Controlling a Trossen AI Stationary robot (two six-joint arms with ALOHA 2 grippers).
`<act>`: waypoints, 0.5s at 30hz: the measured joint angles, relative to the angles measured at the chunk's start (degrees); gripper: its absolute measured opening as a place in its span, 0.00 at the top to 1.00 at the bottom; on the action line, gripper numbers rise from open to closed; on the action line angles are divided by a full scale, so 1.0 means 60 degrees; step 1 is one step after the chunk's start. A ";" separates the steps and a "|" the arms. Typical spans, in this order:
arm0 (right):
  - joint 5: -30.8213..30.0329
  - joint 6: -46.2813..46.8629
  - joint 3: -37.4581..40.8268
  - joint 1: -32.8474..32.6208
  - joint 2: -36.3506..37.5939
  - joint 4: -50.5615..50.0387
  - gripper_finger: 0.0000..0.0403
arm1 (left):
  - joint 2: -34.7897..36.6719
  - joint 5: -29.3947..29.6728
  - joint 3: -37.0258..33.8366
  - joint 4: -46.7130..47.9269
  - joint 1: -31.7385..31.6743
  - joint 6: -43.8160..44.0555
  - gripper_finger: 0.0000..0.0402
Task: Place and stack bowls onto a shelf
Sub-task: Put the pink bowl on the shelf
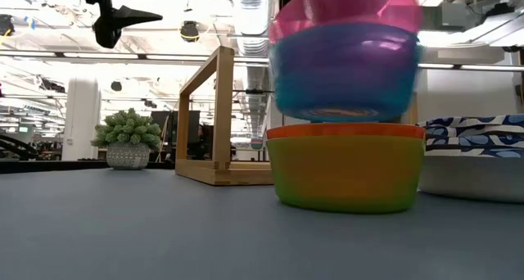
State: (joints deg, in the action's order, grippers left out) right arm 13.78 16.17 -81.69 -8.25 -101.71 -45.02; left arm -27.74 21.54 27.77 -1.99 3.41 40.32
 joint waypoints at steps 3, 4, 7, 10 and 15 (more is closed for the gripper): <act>-0.0273 0.0151 0.0000 0.0000 0.0000 0.0073 0.95 | -0.0002 0.0000 0.0000 0.0005 0.0002 0.0000 0.32; -0.0120 0.0033 0.0000 -0.0002 0.0000 0.0049 0.95 | -0.0002 0.0000 0.0000 0.0005 -0.0001 0.0000 0.32; -0.0209 0.0021 0.0000 0.0020 0.0000 -0.0449 0.95 | -0.0002 0.0000 0.0000 0.0001 -0.0002 0.0000 0.32; 0.0117 -0.0112 0.0002 0.0019 0.0000 -0.0317 0.95 | 0.0002 -0.0004 0.0000 0.0003 0.0002 0.0000 0.32; 0.0412 -0.0135 0.0003 0.0079 0.0006 -0.0410 0.95 | 0.0002 -0.0001 0.0000 0.0001 0.0001 0.0000 0.32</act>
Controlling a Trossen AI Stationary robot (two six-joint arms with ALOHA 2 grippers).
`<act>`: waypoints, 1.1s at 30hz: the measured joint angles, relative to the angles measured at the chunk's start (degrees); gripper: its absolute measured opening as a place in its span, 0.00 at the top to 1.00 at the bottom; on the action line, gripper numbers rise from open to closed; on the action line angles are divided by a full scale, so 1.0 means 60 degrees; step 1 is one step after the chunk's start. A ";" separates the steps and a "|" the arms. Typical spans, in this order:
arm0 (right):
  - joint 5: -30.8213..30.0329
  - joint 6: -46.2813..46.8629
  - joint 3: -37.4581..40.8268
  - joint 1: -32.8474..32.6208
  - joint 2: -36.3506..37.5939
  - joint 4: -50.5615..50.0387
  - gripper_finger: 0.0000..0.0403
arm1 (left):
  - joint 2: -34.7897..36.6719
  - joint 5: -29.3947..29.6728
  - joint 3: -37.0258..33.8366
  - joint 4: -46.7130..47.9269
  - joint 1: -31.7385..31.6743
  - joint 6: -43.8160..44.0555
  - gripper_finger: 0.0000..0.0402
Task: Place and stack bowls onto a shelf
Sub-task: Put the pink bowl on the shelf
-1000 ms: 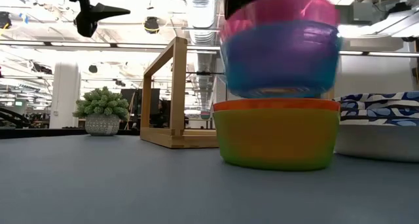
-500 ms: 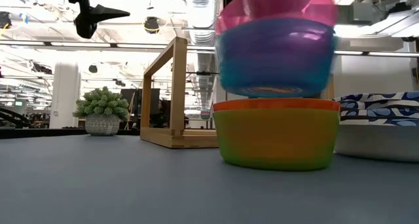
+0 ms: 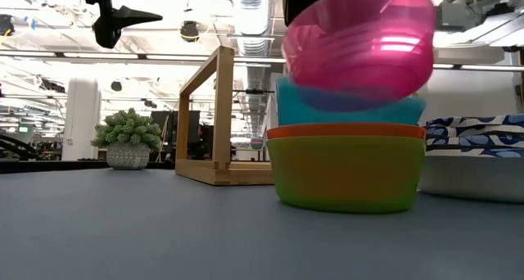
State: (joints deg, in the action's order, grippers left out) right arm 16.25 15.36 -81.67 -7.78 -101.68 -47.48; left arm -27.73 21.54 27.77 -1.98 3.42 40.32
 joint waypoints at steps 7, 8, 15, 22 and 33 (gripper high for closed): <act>0.0284 -0.0032 -0.0001 0.0079 0.0055 0.0139 0.95 | -0.0004 0.0001 0.0000 0.0004 0.0000 -0.0004 0.32; 0.0537 -0.0060 -0.0003 0.0099 0.0077 0.0120 0.95 | 0.0000 -0.0001 0.0000 0.0004 -0.0003 0.0000 0.32; 0.2253 -0.0164 -0.0003 0.0439 0.0081 -0.0145 0.95 | -0.0003 -0.0002 0.0000 0.0000 0.0001 -0.0001 0.32; 0.2157 -0.0389 -0.0202 0.1076 0.0782 -0.0116 0.95 | -0.0004 -0.0003 0.0000 0.0002 0.0000 -0.0001 0.32; -0.2716 0.0478 -0.0932 0.3853 0.2479 -0.0185 0.94 | -0.0004 0.0038 0.0000 0.0010 0.0000 0.0108 0.32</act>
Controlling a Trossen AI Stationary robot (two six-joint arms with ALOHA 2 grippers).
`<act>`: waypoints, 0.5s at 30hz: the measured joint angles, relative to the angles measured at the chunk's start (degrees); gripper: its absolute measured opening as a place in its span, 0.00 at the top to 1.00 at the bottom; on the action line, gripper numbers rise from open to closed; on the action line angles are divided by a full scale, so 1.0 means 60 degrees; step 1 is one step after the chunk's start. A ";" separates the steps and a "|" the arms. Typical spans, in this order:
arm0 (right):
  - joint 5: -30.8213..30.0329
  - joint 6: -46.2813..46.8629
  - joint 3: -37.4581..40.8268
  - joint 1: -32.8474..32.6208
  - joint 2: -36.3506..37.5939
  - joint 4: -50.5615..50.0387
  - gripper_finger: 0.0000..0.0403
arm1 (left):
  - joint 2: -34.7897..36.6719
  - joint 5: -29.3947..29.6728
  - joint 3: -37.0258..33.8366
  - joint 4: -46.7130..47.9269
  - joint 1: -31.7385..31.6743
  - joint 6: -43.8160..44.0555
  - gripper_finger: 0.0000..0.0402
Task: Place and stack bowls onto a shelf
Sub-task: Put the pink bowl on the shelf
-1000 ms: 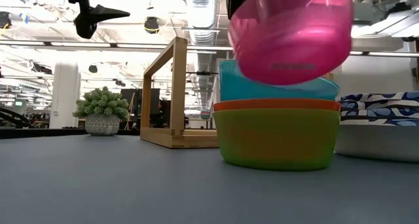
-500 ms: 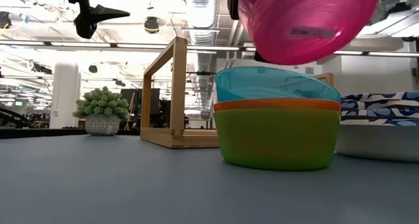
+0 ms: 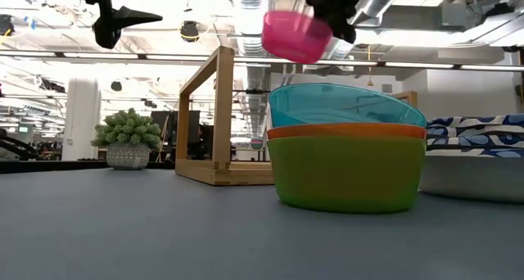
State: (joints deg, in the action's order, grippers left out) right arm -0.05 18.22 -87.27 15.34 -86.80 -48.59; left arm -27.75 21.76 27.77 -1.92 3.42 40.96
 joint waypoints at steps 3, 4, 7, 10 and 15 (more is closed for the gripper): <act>-0.0115 -0.0079 -0.0061 0.0935 0.0058 0.0022 0.95 | 0.0000 0.0048 0.0000 0.0001 -0.0003 0.0038 0.32; 0.0009 -0.0577 -0.0065 0.1206 0.0058 -0.0008 0.95 | 0.0000 0.0089 0.0000 0.0001 -0.0003 0.0038 0.32; 0.0417 -0.2597 -0.0082 0.1698 -0.0208 -0.0271 0.95 | 0.0004 0.0104 0.0000 0.0008 -0.0003 0.0038 0.32; 0.0574 -0.4269 -0.0300 0.2041 -0.0792 -0.1184 0.95 | 0.0000 0.0113 0.0000 0.0024 -0.0003 0.0038 0.32; 0.0392 -0.7067 -0.1013 0.2306 -0.2097 -0.2621 0.95 | 0.0000 0.0483 0.0000 0.0318 -0.0003 0.0160 0.32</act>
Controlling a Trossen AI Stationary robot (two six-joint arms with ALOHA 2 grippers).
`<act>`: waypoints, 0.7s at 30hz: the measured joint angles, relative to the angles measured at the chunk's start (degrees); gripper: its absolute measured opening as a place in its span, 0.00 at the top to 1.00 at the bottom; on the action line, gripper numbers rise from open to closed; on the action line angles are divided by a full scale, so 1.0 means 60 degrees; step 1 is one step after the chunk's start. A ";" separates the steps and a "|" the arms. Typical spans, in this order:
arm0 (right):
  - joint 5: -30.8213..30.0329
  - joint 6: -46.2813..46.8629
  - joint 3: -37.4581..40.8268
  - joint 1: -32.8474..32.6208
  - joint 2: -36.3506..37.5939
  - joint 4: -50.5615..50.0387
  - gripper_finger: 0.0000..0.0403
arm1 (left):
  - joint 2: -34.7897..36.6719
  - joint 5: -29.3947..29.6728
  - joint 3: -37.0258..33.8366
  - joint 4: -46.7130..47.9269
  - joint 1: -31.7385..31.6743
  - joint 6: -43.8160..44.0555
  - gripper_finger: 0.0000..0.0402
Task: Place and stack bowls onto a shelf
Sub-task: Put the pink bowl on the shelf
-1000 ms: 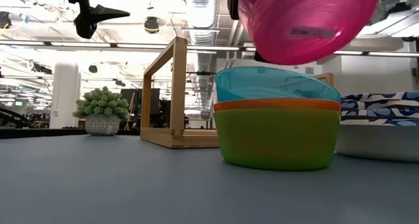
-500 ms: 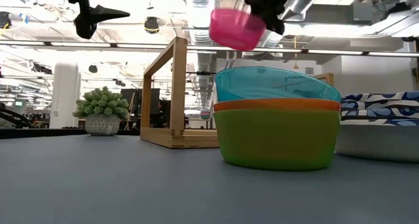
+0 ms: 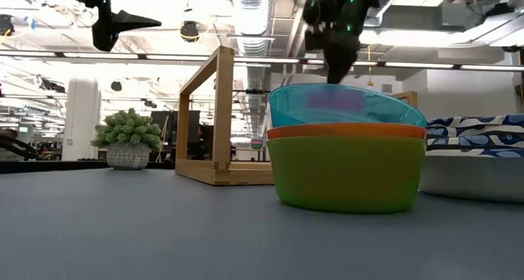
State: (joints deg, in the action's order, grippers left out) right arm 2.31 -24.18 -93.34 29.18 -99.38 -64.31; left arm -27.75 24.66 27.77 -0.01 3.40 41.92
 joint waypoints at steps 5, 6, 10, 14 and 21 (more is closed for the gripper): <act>-0.0598 -0.2302 -0.0274 0.0132 -0.1131 -0.0431 0.95 | 0.0000 0.0284 0.0000 0.0258 0.0000 0.0234 0.32; -0.0601 -0.2744 -0.0289 0.0172 -0.1286 -0.0424 0.95 | 0.0001 0.0285 0.0000 0.0301 0.0000 0.0236 0.32; -0.0801 -0.4294 -0.0302 0.0357 -0.1831 -0.0215 0.95 | 0.0000 0.0412 0.0000 0.0506 0.0000 0.0367 0.32; -0.0899 -0.4959 -0.0295 0.0483 -0.2221 0.0274 0.95 | 0.0000 0.0711 0.0000 0.0623 0.0000 0.0409 0.32; -0.0724 -0.5729 -0.0298 0.0878 -0.2249 0.0680 0.95 | 0.0000 0.1249 0.0000 0.0624 0.0000 0.0354 0.32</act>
State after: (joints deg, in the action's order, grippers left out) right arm -2.04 -58.55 -95.13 34.45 -112.88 -60.23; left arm -27.75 32.15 27.77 3.74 3.40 44.05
